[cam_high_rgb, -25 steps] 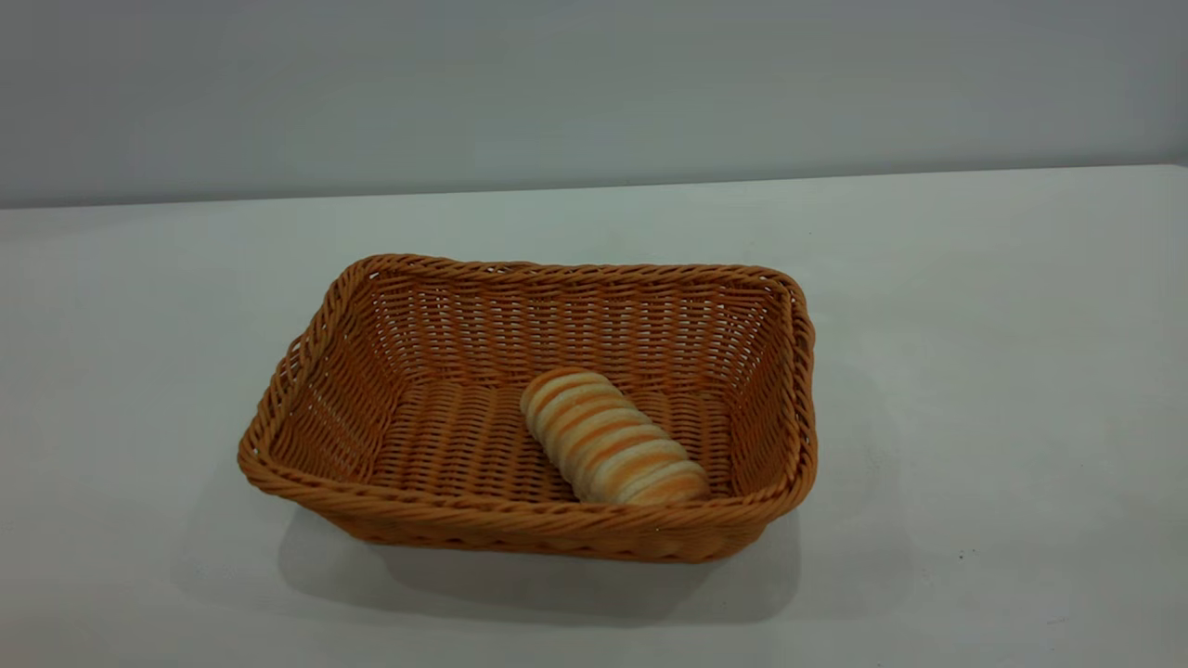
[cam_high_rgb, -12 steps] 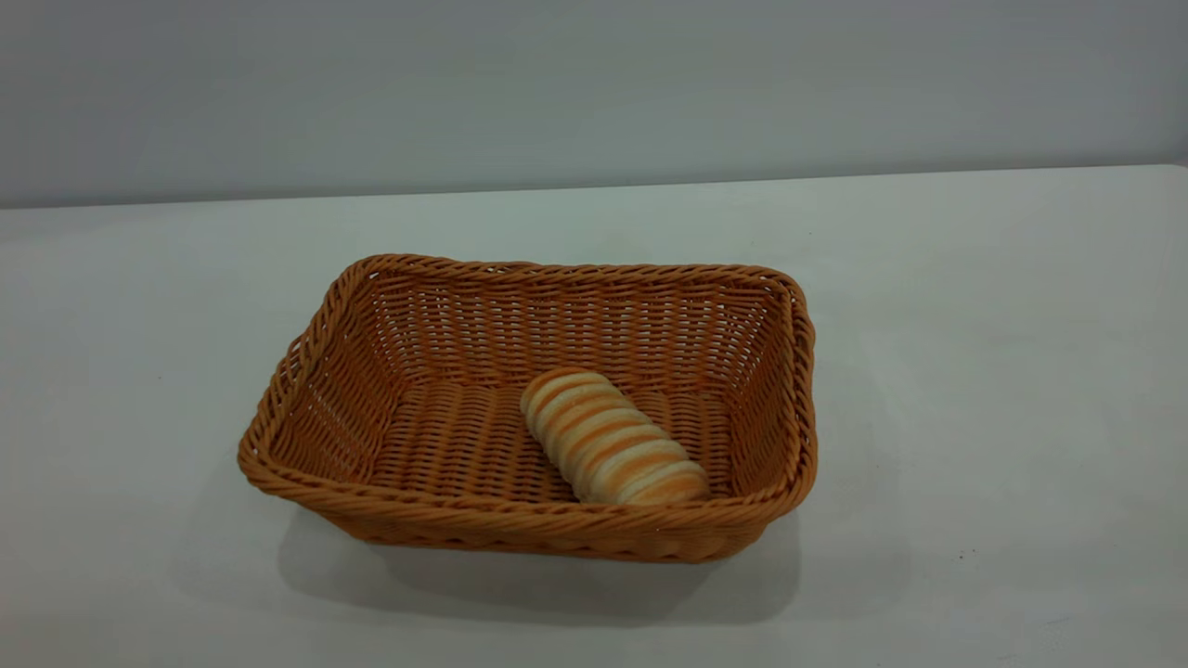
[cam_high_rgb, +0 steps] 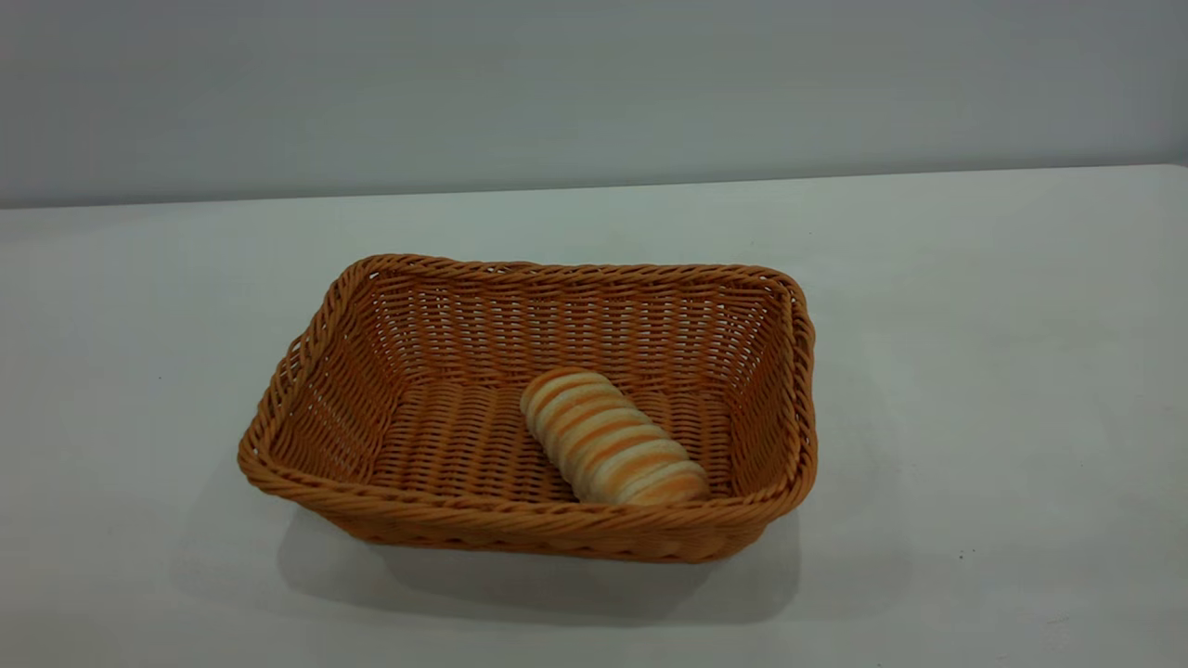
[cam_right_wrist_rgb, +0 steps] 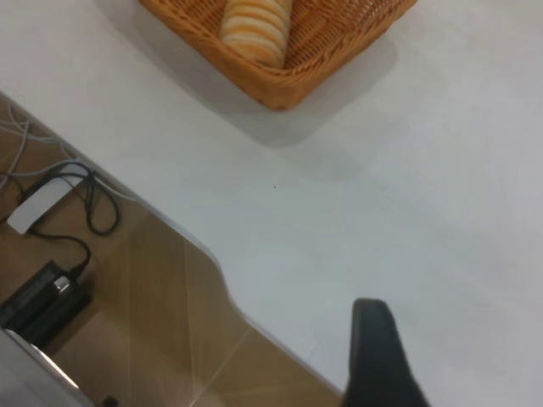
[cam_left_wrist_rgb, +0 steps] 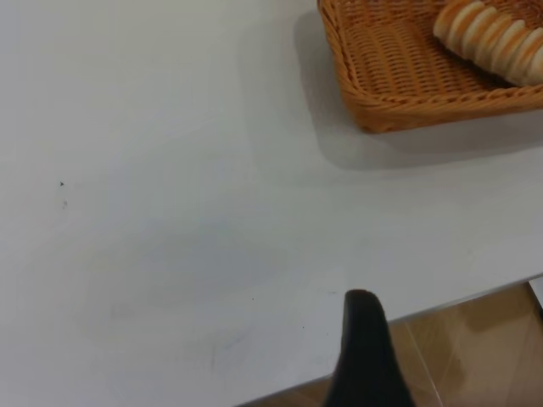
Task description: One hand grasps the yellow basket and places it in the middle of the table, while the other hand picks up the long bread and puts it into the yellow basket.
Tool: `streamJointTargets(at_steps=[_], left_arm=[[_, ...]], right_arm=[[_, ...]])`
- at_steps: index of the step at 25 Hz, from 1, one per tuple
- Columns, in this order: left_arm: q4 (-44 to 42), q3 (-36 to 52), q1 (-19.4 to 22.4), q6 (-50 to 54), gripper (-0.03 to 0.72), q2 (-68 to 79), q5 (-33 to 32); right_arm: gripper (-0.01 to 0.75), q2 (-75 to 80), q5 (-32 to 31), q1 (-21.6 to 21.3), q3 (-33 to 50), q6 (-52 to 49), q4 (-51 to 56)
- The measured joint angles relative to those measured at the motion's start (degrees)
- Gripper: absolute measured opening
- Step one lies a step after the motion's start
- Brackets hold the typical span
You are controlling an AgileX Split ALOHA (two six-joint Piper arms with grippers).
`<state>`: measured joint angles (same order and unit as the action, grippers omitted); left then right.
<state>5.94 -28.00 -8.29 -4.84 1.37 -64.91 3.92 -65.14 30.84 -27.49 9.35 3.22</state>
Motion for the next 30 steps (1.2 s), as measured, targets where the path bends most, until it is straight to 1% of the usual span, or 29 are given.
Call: streamJointTargets(at_steps=[12, 14, 15, 17, 18, 23, 25, 27, 30], left_arm=[[0.0, 0.0, 0.0, 0.0, 0.571, 0.0, 0.0], [0.0, 0.0, 0.0, 0.0, 0.571, 0.0, 0.0], [0.0, 0.0, 0.0, 0.0, 0.571, 0.0, 0.0], [0.0, 0.0, 1.0, 0.0, 0.571, 0.0, 0.0], [0.0, 0.0, 2.1, 0.0, 0.571, 0.0, 0.0], [0.0, 0.0, 9.0, 0.0, 0.571, -0.4, 0.0], [0.0, 0.0, 10.3, 0.0, 0.571, -1.9, 0.0], [0.0, 0.0, 10.5, 0.0, 0.571, -2.5, 0.0], [0.1, 0.0, 10.5, 0.0, 0.571, -2.6, 0.0]], right_arm=[[0.507, 0.0, 0.0, 0.0, 0.0, 0.0, 0.0], [0.507, 0.0, 0.0, -0.8, 0.0, 0.0, 0.0], [0.507, 0.0, 0.0, -2.3, 0.0, 0.0, 0.0], [0.507, 0.0, 0.0, -6.5, 0.0, 0.0, 0.0], [0.507, 0.0, 0.0, -8.6, 0.0, 0.0, 0.0], [0.507, -1.1, 0.1, -21.5, 0.0, 0.1, 0.0], [0.507, -3.5, 0.1, -26.2, 0.0, 0.1, 0.0], [0.507, -4.8, 0.1, -29.6, 0.0, 0.1, 0.0], [0.507, -4.9, 0.0, -31.5, 0.0, 0.1, 0.0]])
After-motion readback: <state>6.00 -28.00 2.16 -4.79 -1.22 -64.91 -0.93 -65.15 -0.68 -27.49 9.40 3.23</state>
